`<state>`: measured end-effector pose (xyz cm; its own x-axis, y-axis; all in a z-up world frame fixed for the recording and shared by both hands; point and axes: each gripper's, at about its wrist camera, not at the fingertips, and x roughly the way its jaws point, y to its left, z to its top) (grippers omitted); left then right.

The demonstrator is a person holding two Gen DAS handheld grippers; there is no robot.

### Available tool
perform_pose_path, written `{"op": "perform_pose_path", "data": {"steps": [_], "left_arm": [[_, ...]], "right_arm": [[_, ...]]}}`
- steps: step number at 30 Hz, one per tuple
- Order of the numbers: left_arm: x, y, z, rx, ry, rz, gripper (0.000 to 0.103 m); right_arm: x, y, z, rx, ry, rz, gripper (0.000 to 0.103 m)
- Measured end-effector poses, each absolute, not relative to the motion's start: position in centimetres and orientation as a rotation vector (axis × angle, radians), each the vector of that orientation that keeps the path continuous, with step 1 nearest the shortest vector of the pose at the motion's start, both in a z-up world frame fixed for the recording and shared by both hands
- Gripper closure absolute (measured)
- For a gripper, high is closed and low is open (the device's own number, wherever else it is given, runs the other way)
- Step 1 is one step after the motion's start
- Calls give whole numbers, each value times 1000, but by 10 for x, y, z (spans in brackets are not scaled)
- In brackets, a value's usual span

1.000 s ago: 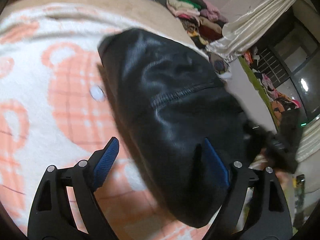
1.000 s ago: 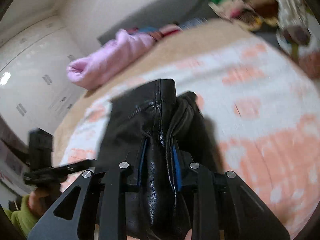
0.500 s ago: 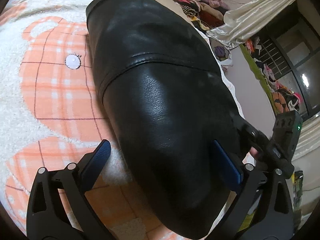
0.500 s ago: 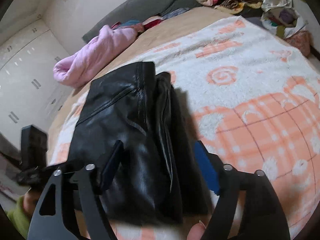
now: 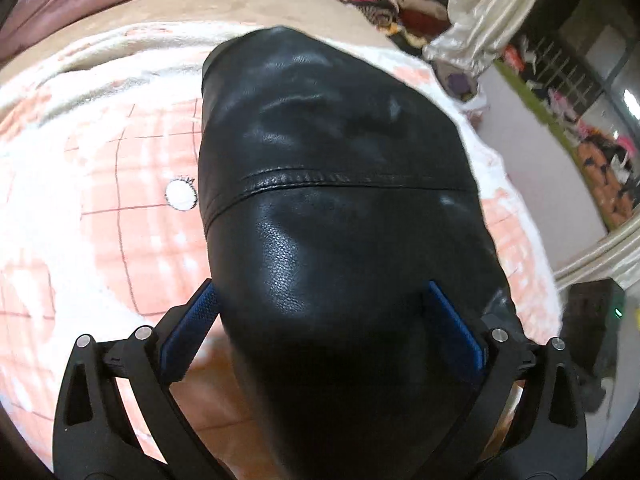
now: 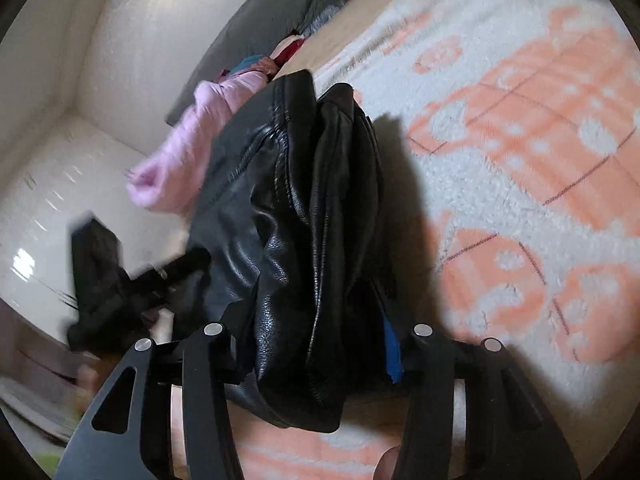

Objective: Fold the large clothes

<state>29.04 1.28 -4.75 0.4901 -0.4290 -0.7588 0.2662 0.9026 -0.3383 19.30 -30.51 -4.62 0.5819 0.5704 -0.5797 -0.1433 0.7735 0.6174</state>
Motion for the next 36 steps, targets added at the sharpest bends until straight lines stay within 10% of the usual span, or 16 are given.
{"op": "perform_pose_path", "data": {"steps": [7, 17, 22, 27, 36], "left_arm": [[286, 8, -49, -172, 945, -411, 9], [285, 4, -46, -162, 932, -409, 9], [285, 8, -46, -166, 930, -418, 9], [286, 12, -47, -163, 932, -419, 9], [277, 5, -48, -146, 943, -467, 9]], "right_arm": [[206, -312, 11, 397, 792, 410, 11], [314, -276, 23, 296, 896, 299, 11], [340, -259, 9, 278, 965, 303, 34], [336, -258, 13, 272, 928, 347, 85], [331, -313, -2, 498, 895, 433, 88]]}}
